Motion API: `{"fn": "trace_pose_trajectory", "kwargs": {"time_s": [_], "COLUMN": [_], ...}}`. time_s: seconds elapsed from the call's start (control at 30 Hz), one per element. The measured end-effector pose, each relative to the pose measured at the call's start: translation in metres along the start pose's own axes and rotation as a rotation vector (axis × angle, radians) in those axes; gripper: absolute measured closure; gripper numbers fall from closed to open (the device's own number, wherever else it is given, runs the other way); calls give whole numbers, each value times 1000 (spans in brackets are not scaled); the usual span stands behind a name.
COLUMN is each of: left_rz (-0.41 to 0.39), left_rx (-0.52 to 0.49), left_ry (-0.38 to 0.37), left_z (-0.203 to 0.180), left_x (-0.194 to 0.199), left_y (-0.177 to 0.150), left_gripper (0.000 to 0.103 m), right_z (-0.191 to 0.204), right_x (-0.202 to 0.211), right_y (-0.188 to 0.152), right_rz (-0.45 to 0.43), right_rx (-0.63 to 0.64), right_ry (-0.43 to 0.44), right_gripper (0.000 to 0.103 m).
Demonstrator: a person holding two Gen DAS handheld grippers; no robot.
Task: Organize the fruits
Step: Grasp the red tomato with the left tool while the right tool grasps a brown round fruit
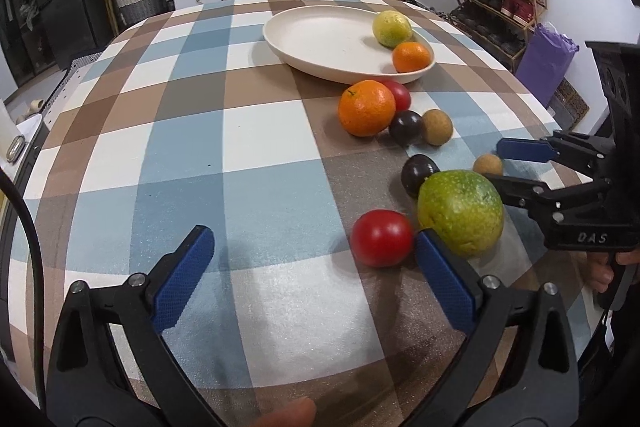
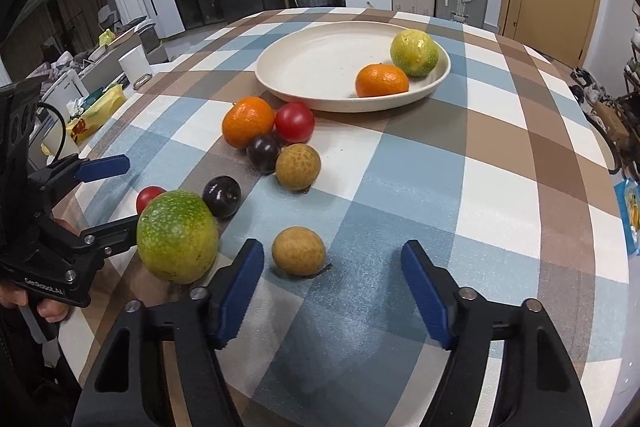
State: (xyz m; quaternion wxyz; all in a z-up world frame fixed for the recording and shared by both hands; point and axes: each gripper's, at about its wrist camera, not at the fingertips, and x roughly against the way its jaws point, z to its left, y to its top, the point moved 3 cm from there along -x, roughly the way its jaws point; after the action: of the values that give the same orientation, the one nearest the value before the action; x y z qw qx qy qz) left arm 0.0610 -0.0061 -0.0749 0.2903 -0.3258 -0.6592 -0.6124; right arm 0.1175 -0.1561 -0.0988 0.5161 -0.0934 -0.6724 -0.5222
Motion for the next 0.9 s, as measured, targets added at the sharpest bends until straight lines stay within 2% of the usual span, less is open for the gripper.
{"fn": "trace_pose_trajectory", "kwargs": {"time_s": [0.07,0.3,0.4,0.47,0.63,0.8,0.9], "left_rz": [9,16,13,12,12,8,3], "left_rx": [-16,-42,-40,-45,-57,-65,-63], "left_ry": [-18,-72,-88,-101,-147,-140,-140], "left_z": [-4,-11,-12,-14,-20,-22,-22], "left_x": [-1,-2,-1,-1,0,0,1], "left_y": [-1,-3,-1,-1,0,1,2], "left_gripper": [19,33,43,55,75,75,75], "right_z": [2,5,4,3,7,7,8], "right_x": [1,2,4,4,2,2,2], "right_y": [0,0,0,0,-2,-1,-1], "right_rz": [-4,-14,-22,-24,-18,-24,-27], "right_rx": [7,5,1,-3,18,14,19], "right_ry": [9,39,46,53,66,75,82], "right_gripper": [43,51,54,59,65,75,75]}}
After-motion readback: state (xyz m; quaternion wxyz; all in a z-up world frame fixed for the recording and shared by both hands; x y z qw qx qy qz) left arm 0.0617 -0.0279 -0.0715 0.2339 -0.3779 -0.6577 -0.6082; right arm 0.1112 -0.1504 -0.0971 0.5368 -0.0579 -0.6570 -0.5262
